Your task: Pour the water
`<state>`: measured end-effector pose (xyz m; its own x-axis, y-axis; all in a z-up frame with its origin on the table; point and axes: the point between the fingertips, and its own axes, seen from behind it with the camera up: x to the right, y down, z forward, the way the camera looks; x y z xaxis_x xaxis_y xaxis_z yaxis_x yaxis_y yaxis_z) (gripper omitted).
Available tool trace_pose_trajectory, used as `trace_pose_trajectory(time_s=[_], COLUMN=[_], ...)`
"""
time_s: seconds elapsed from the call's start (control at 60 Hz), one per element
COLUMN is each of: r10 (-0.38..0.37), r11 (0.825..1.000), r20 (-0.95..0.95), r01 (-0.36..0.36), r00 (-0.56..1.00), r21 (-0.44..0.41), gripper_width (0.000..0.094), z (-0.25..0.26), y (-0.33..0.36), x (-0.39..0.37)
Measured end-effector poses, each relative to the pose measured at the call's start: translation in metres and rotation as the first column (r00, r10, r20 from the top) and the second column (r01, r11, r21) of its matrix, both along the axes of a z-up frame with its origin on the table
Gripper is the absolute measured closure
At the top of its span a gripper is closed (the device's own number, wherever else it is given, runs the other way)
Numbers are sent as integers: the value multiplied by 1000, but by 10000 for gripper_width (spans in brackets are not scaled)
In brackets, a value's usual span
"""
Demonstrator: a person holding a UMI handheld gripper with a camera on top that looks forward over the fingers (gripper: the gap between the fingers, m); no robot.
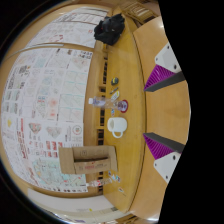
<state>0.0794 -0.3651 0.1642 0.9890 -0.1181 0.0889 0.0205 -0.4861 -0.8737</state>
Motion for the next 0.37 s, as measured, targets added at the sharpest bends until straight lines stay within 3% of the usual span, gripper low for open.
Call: trace_pose_trajectory(time_s=[0.367], r10=[-13], r11=[998], r20=[-9], r01=[13], r00=[1000], r21=[58], gripper_width=[86], z=[32], y=[-61], x=[-19])
